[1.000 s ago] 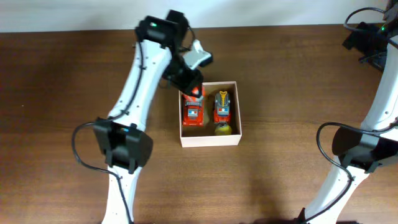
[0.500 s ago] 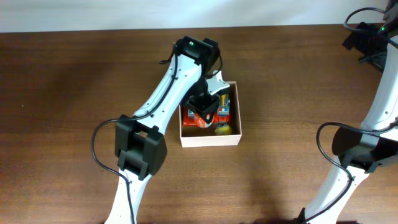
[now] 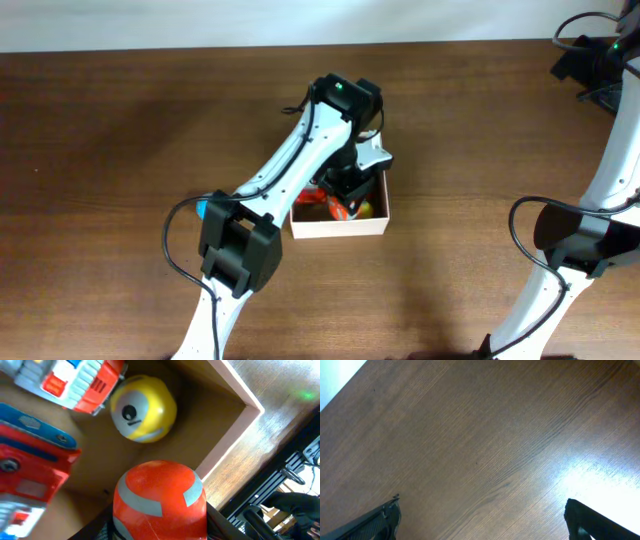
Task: Pack container
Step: 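Lower the red ball beside the yellow ball and open the left gripper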
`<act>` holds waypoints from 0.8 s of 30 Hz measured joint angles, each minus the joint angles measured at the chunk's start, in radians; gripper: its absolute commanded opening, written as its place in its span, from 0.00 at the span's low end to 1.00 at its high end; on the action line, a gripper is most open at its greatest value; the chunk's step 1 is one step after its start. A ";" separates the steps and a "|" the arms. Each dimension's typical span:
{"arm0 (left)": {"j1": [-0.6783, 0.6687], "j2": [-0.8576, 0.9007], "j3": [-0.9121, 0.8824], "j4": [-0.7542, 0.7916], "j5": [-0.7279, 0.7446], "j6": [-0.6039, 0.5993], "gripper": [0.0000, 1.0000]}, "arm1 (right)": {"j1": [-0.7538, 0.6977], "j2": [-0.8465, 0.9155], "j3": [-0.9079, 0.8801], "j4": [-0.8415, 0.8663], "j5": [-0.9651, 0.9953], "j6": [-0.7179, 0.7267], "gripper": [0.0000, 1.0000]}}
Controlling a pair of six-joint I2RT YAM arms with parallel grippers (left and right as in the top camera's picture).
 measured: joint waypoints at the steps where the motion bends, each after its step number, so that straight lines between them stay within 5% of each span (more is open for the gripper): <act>1: 0.000 0.000 -0.004 0.001 0.000 0.000 0.45 | 0.000 0.000 0.000 0.000 0.000 0.000 0.99; 8: 0.000 0.000 -0.020 0.005 -0.005 -0.006 0.66 | 0.000 0.000 0.000 0.000 0.000 0.000 0.99; 24: 0.000 0.000 -0.021 0.040 -0.029 -0.008 0.71 | 0.000 0.000 0.000 0.000 0.000 0.000 0.99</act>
